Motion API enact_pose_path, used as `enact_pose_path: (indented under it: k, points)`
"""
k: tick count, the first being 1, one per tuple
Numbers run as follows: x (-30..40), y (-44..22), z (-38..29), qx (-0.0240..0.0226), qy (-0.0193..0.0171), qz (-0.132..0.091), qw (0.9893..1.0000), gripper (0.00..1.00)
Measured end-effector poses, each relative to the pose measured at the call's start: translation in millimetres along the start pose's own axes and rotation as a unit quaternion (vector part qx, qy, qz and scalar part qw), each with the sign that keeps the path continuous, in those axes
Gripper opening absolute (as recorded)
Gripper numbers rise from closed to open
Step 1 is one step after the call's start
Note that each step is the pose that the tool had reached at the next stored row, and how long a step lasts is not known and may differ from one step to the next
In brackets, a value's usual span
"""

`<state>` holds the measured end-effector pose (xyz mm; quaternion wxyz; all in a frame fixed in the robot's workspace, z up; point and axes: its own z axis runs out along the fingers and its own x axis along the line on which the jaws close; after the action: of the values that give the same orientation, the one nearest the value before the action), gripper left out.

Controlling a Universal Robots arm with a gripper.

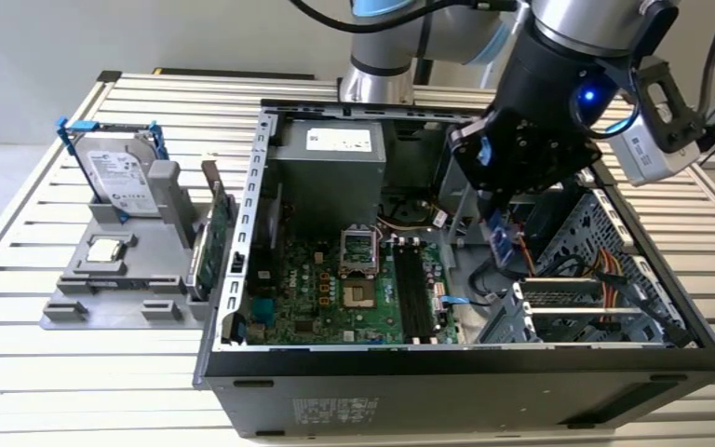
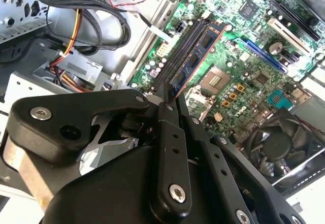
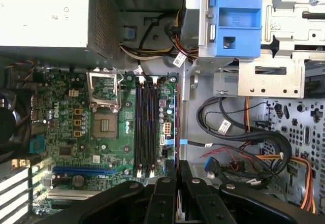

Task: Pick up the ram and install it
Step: 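Insert the ram into the slot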

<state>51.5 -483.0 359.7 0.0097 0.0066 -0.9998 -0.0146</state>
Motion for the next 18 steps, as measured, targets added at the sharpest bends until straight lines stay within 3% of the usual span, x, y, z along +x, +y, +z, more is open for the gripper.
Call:
enact_pose_path:
  k: [18]
  points:
    - [0.5,1.8,9.7,0.0005,-0.0001,0.001,1.0,0.0]
